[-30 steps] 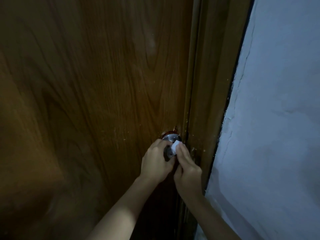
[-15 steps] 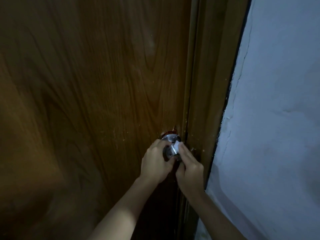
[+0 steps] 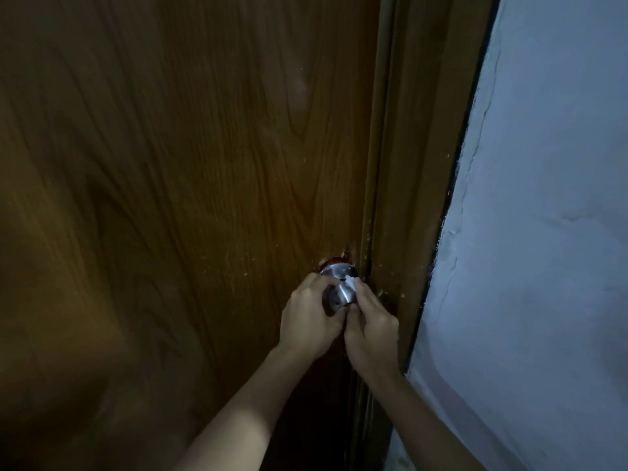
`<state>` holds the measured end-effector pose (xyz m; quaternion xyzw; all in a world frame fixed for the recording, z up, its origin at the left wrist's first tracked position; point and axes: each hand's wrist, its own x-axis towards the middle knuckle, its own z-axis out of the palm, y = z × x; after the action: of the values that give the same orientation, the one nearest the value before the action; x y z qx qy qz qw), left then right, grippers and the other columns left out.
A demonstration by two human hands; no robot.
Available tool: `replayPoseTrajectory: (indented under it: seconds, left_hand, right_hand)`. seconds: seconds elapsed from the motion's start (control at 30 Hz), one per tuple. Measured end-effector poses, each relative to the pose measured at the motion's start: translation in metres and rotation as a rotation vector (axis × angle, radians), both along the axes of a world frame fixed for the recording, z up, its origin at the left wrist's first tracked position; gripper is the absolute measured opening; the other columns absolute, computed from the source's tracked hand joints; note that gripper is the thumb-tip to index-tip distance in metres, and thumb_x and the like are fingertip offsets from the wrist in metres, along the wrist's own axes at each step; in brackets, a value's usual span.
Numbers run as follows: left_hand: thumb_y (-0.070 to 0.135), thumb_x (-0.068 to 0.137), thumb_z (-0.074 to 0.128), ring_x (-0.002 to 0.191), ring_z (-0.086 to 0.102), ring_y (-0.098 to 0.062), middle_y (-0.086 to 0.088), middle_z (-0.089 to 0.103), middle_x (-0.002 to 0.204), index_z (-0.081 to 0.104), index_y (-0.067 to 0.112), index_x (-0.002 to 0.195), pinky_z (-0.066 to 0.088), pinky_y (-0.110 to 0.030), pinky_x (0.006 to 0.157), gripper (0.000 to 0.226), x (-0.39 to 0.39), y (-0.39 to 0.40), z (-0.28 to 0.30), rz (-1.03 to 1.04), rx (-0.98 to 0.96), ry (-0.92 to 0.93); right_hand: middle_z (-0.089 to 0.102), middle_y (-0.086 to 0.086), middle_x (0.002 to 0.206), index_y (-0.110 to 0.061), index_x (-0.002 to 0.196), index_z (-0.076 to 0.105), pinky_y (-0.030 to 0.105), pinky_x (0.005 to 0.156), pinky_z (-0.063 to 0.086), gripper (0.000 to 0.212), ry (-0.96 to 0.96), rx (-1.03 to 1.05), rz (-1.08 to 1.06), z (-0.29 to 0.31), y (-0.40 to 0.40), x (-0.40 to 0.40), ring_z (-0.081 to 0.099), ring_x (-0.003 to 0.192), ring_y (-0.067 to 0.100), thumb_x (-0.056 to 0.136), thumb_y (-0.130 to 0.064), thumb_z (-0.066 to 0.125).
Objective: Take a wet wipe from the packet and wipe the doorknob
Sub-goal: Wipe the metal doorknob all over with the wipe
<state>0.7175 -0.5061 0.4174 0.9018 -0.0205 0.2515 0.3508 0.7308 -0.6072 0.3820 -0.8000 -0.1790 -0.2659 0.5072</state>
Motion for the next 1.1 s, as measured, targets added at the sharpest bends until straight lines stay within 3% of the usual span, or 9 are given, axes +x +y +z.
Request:
replayPoseTrajectory:
  seconds: [0.13, 0.27, 0.43, 0.53, 0.63, 0.8, 0.87, 0.97, 1.1]
  left_hand:
    - [0.021, 0.075, 0.071, 0.099, 0.055, -0.010, 0.004, 0.057, 0.111, 0.058, 0.021, 0.113, 0.052, -0.029, 0.083, 0.040, 0.001, 0.001, 0.000, -0.008, -0.013, 0.011]
    - [0.021, 0.074, 0.072, 0.101, 0.054, -0.010, 0.004, 0.056, 0.112, 0.057, 0.019, 0.115, 0.051, -0.029, 0.084, 0.044, 0.000, 0.001, 0.000, -0.021, -0.011, 0.010]
    - [0.020, 0.074, 0.072, 0.100, 0.052, -0.009, 0.004, 0.056, 0.113, 0.056, 0.020, 0.116, 0.050, -0.026, 0.082, 0.045, 0.000, 0.000, 0.000, -0.011, -0.002, 0.016]
    - [0.021, 0.075, 0.072, 0.099, 0.051, -0.007, 0.004, 0.055, 0.113, 0.055, 0.020, 0.117, 0.050, -0.026, 0.082, 0.044, -0.001, 0.001, 0.001, -0.013, -0.006, 0.028]
    - [0.021, 0.076, 0.071, 0.102, 0.053, -0.010, 0.004, 0.055, 0.114, 0.055, 0.020, 0.118, 0.051, -0.028, 0.085, 0.045, -0.002, 0.001, 0.002, -0.014, 0.000, 0.027]
    - [0.020, 0.075, 0.072, 0.099, 0.052, -0.007, 0.004, 0.056, 0.114, 0.056, 0.021, 0.115, 0.050, -0.025, 0.082, 0.044, -0.002, 0.000, 0.002, -0.002, 0.008, 0.010]
    - [0.019, 0.076, 0.071, 0.098, 0.051, -0.005, 0.004, 0.057, 0.114, 0.057, 0.020, 0.115, 0.049, -0.021, 0.080, 0.042, -0.001, 0.000, 0.001, 0.003, 0.012, 0.004]
    - [0.017, 0.078, 0.069, 0.099, 0.051, -0.007, 0.004, 0.056, 0.115, 0.056, 0.019, 0.115, 0.048, -0.020, 0.079, 0.040, -0.001, -0.001, 0.001, 0.000, 0.015, 0.006]
    - [0.014, 0.080, 0.065, 0.095, 0.051, -0.006, 0.002, 0.058, 0.113, 0.057, 0.018, 0.117, 0.041, -0.011, 0.071, 0.037, -0.002, 0.000, 0.003, -0.023, 0.016, -0.006]
  right_hand:
    - [0.069, -0.004, 0.087, -0.022, 0.116, 0.059, 0.004, 0.070, 0.046, 0.028, 0.229, 0.162, 0.037, 0.002, -0.005, -0.003, 0.061, 0.080, -0.010, 0.092, -0.010, 0.052]
    - [0.069, -0.010, 0.071, -0.040, 0.077, 0.063, 0.019, 0.060, 0.054, 0.034, 0.234, 0.299, 0.053, 0.006, -0.008, -0.014, 0.067, 0.071, 0.001, 0.086, -0.007, 0.060]
    - [0.071, 0.004, 0.077, -0.015, 0.089, 0.070, 0.022, 0.056, 0.049, 0.025, 0.584, 0.466, 0.202, 0.015, -0.010, -0.008, 0.066, 0.069, 0.013, 0.085, 0.003, 0.054]
    - [0.071, 0.009, 0.079, -0.010, 0.090, 0.070, 0.035, 0.066, 0.054, 0.024, 0.682, 0.468, 0.202, 0.015, -0.012, -0.006, 0.067, 0.073, 0.019, 0.084, 0.005, 0.053]
    - [0.072, 0.009, 0.084, -0.017, 0.087, 0.069, 0.041, 0.075, 0.056, 0.028, 0.586, 0.386, 0.166, 0.019, -0.010, -0.010, 0.068, 0.081, 0.022, 0.082, 0.005, 0.054]
    - [0.061, 0.005, 0.123, -0.004, 0.127, 0.052, 0.018, 0.093, 0.044, 0.043, 0.220, -0.043, 0.045, 0.026, -0.009, -0.016, 0.054, 0.117, 0.015, 0.086, 0.009, 0.049]
    - [0.055, 0.014, 0.131, 0.002, 0.124, 0.052, 0.022, 0.099, 0.037, 0.044, 0.083, -0.125, -0.017, 0.021, -0.008, -0.022, 0.049, 0.123, 0.017, 0.082, 0.015, 0.051]
    - [0.058, 0.022, 0.125, 0.006, 0.118, 0.056, 0.044, 0.098, 0.038, 0.047, -0.014, -0.207, -0.071, 0.010, -0.004, -0.017, 0.053, 0.118, 0.033, 0.073, 0.020, 0.058]
    - [0.044, 0.028, 0.137, 0.010, 0.127, 0.045, 0.039, 0.111, 0.020, 0.050, 0.024, -0.434, -0.003, 0.010, 0.003, -0.004, 0.038, 0.130, 0.041, 0.079, 0.012, 0.056]
